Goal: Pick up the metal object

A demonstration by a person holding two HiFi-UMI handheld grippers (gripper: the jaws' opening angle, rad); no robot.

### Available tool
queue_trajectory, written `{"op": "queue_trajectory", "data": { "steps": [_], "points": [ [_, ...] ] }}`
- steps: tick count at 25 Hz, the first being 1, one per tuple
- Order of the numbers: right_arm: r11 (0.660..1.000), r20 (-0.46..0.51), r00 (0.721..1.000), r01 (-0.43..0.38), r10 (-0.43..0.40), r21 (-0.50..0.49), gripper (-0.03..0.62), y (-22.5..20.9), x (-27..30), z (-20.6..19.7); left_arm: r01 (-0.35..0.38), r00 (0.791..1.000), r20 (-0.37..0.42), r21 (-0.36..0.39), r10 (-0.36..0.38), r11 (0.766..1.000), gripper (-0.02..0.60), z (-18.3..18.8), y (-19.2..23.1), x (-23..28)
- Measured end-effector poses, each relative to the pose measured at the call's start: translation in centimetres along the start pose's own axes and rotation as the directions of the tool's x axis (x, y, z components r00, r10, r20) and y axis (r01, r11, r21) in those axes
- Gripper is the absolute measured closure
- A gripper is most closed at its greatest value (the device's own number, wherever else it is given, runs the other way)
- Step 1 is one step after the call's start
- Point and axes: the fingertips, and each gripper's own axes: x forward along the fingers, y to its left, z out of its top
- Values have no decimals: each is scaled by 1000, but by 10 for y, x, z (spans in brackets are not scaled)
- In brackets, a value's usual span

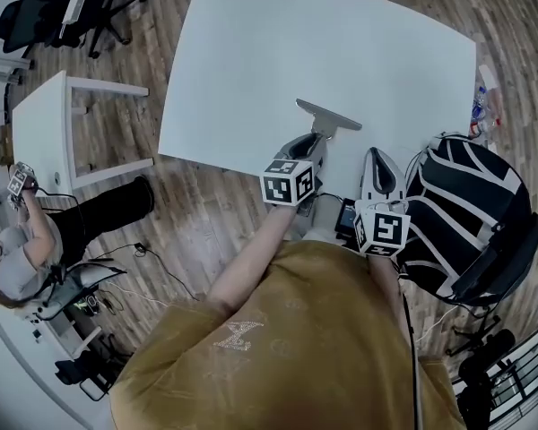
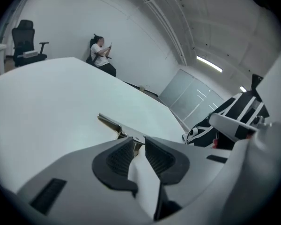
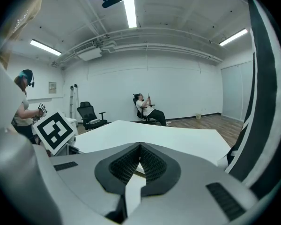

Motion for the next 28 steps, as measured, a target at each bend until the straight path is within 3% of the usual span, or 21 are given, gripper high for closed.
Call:
{"op": "queue_trajectory", "data": {
  "steps": [2,5,10,13,17,24,28],
  "points": [
    [1000,-1,1000,-2,2,1,594,0,2,1,15,1000,-14,-93,-17,996,499,-5,5,3],
    [1000,-4,1000,-2,2,5,594,-2,5,0,46,999,-13,-238,-51,970,491,-10,11,7],
    [1000,-16,1000,-6,6,0,594,-3,9,-4,130,991,38,-433,-127,892,486,-3,10,17],
    [1000,-12,1000,-6,6,4,594,-5,10,-3,169,985,64,-495,-158,852,485,2,7,21],
    [1000,-16,1000,2,-1,10,594,-9,11,-4,214,976,107,-586,-187,781,483,8,6,22],
    [1000,-26,1000,6,-6,15,594,-12,14,-7,241,968,124,-689,-216,684,457,8,6,37],
    [1000,-32,999,12,-12,21,594,-14,15,-8,230,970,115,-715,-213,660,457,10,9,42]
  ]
}}
